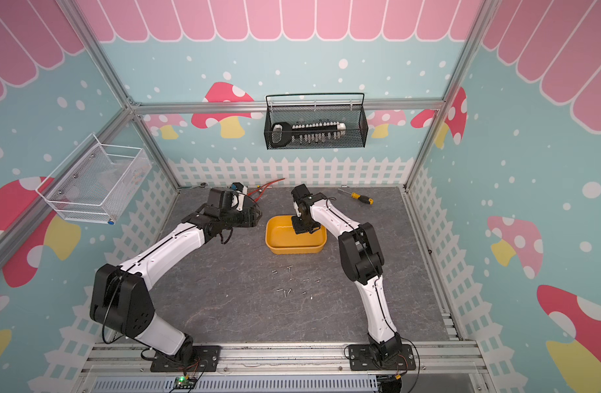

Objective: Put the screws on the desktop into the storage box
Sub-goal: Place the screw in the storage box.

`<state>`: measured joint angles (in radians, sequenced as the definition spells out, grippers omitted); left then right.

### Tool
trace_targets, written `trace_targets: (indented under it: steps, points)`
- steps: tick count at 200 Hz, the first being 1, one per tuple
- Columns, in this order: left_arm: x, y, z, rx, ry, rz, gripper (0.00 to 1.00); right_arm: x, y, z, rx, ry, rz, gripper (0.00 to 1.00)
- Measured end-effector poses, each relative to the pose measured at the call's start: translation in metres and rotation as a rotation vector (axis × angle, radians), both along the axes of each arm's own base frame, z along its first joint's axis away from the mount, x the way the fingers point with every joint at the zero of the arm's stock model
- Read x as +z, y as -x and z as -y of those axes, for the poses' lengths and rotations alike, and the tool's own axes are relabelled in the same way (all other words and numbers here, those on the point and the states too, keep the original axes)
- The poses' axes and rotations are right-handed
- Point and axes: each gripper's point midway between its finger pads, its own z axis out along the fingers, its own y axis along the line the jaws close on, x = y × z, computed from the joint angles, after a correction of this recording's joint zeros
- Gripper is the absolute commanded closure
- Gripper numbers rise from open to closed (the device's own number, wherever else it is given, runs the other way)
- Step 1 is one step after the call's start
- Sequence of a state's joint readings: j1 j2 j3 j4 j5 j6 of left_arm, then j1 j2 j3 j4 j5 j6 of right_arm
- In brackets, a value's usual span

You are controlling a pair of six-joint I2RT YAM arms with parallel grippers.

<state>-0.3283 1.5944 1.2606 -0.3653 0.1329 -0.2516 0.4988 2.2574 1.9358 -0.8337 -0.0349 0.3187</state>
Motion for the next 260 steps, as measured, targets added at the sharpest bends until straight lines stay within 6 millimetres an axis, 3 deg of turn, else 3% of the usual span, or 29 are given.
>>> trace_targets:
  steps: [46,126,175,230,249,260]
  points:
    - [0.001,0.0,0.0,0.001,0.004,0.001,0.31,-0.015,-0.005,-0.002,-0.001,0.015,-0.02,0.97]
    - [0.001,0.0,0.0,0.003,0.006,0.0,0.31,-0.025,-0.006,-0.003,0.001,0.027,-0.043,0.88]
    - [0.001,-0.001,-0.001,0.005,0.007,0.0,0.31,-0.014,-0.011,-0.006,0.004,0.019,-0.024,0.77]
    - [0.001,-0.001,-0.002,0.009,0.008,0.0,0.31,-0.004,-0.014,-0.003,-0.004,0.036,-0.009,0.74]
    - [0.0,-0.001,-0.002,0.007,0.009,-0.001,0.32,0.009,-0.014,0.0,-0.009,0.045,0.014,0.73]
    - [0.0,-0.001,-0.001,0.003,0.012,0.001,0.32,0.027,-0.014,0.002,-0.015,0.046,0.05,0.72]
